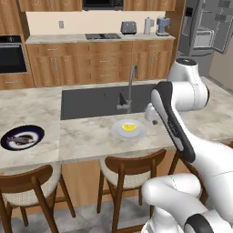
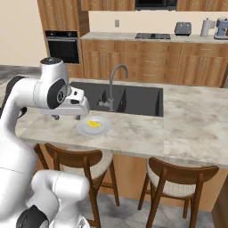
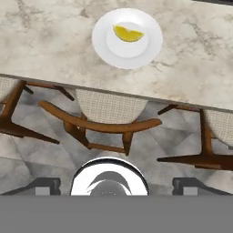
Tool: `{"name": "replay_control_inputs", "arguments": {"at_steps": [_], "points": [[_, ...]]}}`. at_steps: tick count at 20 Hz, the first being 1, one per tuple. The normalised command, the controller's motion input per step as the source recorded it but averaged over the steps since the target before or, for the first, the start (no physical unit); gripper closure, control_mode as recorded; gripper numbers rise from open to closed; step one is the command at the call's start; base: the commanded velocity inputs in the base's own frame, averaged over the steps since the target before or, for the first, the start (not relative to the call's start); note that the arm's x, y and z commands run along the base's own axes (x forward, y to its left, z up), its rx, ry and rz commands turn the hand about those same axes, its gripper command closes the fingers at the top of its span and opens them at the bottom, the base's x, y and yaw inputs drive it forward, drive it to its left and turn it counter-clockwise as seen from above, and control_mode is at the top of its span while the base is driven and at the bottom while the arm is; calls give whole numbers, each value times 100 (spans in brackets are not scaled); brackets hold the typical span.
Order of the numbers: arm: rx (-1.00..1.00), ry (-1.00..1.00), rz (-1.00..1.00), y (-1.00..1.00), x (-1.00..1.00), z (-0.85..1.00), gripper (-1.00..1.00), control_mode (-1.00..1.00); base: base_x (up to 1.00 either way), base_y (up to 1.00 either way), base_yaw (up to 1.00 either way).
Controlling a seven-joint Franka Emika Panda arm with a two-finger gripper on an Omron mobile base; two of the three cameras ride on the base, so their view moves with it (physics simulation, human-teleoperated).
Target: Transport the fish and lemon wedge to the fridge. Place the fish on the rack containing meat and place the lemon wedge on the rack containing the vegetable, ensuring meats and vegetables are on different racks.
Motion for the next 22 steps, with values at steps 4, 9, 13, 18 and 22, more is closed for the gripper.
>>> {"name": "replay_control_inputs", "arguments": {"at_steps": [4, 9, 13, 18, 22], "points": [[-5, -1, 33, 0, -19, -6, -100, -100, 0, 0, 0], [0, 0, 37, 0, 23, 0, -100, -100, 0, 0, 0], [-2, 16, 27, 2, 65, 0, -100, -100, 0, 0, 0], [-10, 27, 24, 9, 90, -20, -100, -100, 0, 0, 0], [-11, 19, 16, 7, 96, -39, -100, -100, 0, 0, 0]]}}
